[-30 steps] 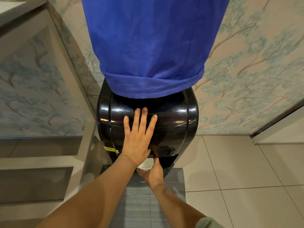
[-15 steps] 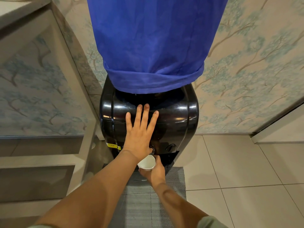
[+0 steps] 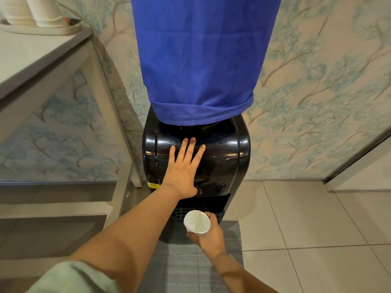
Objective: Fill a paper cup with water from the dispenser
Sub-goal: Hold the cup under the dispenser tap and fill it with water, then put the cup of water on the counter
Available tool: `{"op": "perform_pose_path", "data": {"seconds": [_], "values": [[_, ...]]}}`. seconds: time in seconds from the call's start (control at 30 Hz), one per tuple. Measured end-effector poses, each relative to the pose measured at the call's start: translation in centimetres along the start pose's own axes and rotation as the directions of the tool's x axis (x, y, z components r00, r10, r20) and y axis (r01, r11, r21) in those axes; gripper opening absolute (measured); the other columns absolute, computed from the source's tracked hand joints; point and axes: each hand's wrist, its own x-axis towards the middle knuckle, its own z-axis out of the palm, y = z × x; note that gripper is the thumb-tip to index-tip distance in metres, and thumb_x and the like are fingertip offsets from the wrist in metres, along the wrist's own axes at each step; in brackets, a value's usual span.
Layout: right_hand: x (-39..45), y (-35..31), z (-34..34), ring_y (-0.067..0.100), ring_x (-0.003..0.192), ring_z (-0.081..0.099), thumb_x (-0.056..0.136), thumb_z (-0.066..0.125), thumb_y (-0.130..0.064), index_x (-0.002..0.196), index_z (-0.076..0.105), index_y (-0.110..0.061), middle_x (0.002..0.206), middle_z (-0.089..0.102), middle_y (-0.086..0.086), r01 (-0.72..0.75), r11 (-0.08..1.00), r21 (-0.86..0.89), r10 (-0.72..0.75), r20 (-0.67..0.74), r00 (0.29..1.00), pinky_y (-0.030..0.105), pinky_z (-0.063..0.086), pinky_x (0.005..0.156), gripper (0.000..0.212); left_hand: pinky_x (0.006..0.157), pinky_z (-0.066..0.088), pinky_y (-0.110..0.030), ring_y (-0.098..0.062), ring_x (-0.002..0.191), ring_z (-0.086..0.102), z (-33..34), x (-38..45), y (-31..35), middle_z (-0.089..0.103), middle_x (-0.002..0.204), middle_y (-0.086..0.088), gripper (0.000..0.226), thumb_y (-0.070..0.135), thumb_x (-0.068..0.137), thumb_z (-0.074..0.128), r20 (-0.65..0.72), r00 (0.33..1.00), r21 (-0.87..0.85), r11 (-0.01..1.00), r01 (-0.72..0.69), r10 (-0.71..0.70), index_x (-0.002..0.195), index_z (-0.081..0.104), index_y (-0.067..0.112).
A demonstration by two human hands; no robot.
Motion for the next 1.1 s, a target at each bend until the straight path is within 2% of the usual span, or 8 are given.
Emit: {"op": "perform_pose_path", "data": {"seconds": [0.17,0.23,0.3,0.53,0.67,0.87,0.97,1.1], "values": [[-2.7,-3.4,-1.8,0.012,0.087,0.055,0.052,0.083,-0.026,0.098,0.044,-0.037,0.091,0.055,-0.018,0.101,0.995,0.004,-0.101,0.011,0.995,0.035,0.056,0.081,0.062,0.117,0.012,-0.04,-0.023,0.146,0.006,-3.7,-0.2,-1.0,0.009,0.159,-0.005,0.079,0.016,0.078,0.06,0.032,0.999,-0.191,0.981,-0.032,0.038,0.146,0.021,0.021],[-3.8,-5.3,-2.7,0.013,0.093,0.055,0.053,0.084,-0.026,0.103,0.046,-0.031,0.095,0.056,-0.015,0.184,0.983,-0.003,-0.184,0.011,0.983,0.036,0.053,0.085,0.063,0.114,0.024,-0.037,-0.022,0.141,0.025,-5.4,-1.0,-1.9,0.025,0.155,-0.004,0.062,0.009,0.08,0.053,0.043,0.998,-0.262,0.964,-0.036,0.049,0.14,0.037,0.018],[-4.8,-6.9,-3.3,0.013,0.098,0.055,0.054,0.084,-0.026,0.107,0.047,-0.027,0.101,0.058,-0.011,0.249,0.969,-0.002,-0.249,0.027,0.968,0.035,0.052,0.086,0.065,0.11,0.03,-0.037,-0.022,0.134,0.037,-6.4,-2.1,-3.0,0.038,0.149,-0.003,0.057,0.005,0.081,0.049,0.046,0.997,-0.243,0.969,-0.042,0.055,0.135,0.044,0.018],[-8.4,-13.8,-4.4,-0.002,0.093,0.055,0.055,0.084,-0.025,0.1,0.046,-0.035,0.096,0.059,-0.015,0.398,0.916,0.055,-0.401,0.069,0.913,0.016,0.05,0.074,0.06,0.102,0.042,-0.037,-0.024,0.122,0.05,-10.3,-6.4,-5.7,0.058,0.132,-0.005,0.046,0.009,0.083,0.045,0.099,0.995,-0.203,0.978,0.043,-0.023,0.127,0.054,0.019],[-10.1,-18.2,-4.3,-0.002,0.089,0.058,0.052,0.083,-0.031,0.097,0.048,-0.036,0.091,0.062,-0.015,0.467,0.882,0.066,-0.471,0.066,0.88,0.028,0.053,0.08,0.057,0.089,0.048,-0.039,-0.029,0.108,0.058,-14.2,-8.2,-7.2,0.065,0.118,-0.01,0.04,0.012,0.084,0.044,0.048,0.996,-0.175,0.982,0.076,-0.069,0.12,0.058,0.02],[-11.7,-24.9,-3.4,0.015,0.094,0.06,0.052,0.082,-0.031,0.101,0.051,-0.027,0.099,0.064,-0.006,0.582,0.812,0.052,-0.584,0.103,0.805,0.043,0.052,0.084,0.058,0.08,0.046,-0.04,-0.035,0.103,0.06,-21.3,-10.7,-10.0,0.066,0.113,-0.017,0.037,0.014,0.086,0.046,-0.124,0.982,-0.079,0.988,0.132,-0.141,0.122,0.056,0.015],[-12.3,-28.1,-2.6,0.016,0.096,0.058,0.052,0.082,-0.032,0.1,0.049,-0.029,0.098,0.061,-0.008,0.642,0.766,0.04,-0.642,0.108,0.759,0.041,0.05,0.085,0.058,0.083,0.048,-0.04,-0.035,0.104,0.06,-25.3,-12.5,-12.4,0.067,0.114,-0.016,0.037,0.015,0.086,0.048,-0.251,0.946,-0.085,0.978,0.191,-0.206,0.121,0.058,0.018],[-13.0,-32.5,-0.9,0.02,0.1,0.057,0.053,0.084,-0.03,0.103,0.048,-0.028,0.102,0.059,-0.004,0.698,0.713,0.065,-0.698,0.16,0.698,0.045,0.051,0.086,0.061,0.085,0.046,-0.039,-0.032,0.101,0.058,-29.4,-16.8,-16.6,0.068,0.109,-0.012,0.035,0.016,0.085,0.053,-0.401,0.851,-0.155,0.94,0.303,-0.34,0.118,0.06,0.018]]}}
